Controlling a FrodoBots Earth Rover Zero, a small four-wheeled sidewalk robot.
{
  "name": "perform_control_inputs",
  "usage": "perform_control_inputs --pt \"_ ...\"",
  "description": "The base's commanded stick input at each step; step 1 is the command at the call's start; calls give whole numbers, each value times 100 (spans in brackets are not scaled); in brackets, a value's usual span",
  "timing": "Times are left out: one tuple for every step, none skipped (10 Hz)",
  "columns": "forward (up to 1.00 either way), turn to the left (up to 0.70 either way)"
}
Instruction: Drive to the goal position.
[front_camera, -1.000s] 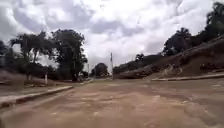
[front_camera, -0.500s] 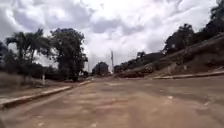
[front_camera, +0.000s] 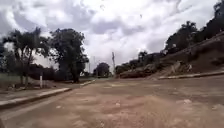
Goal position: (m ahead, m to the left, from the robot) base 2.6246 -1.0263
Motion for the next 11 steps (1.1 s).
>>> perform_control_inputs --pt "85 0" --pt "85 0" --pt "85 0" --pt "85 0" --pt "85 0" --pt "85 0" --pt "81 0" --pt "76 0" --pt "70 0" --pt "65 0" --pt "59 0"
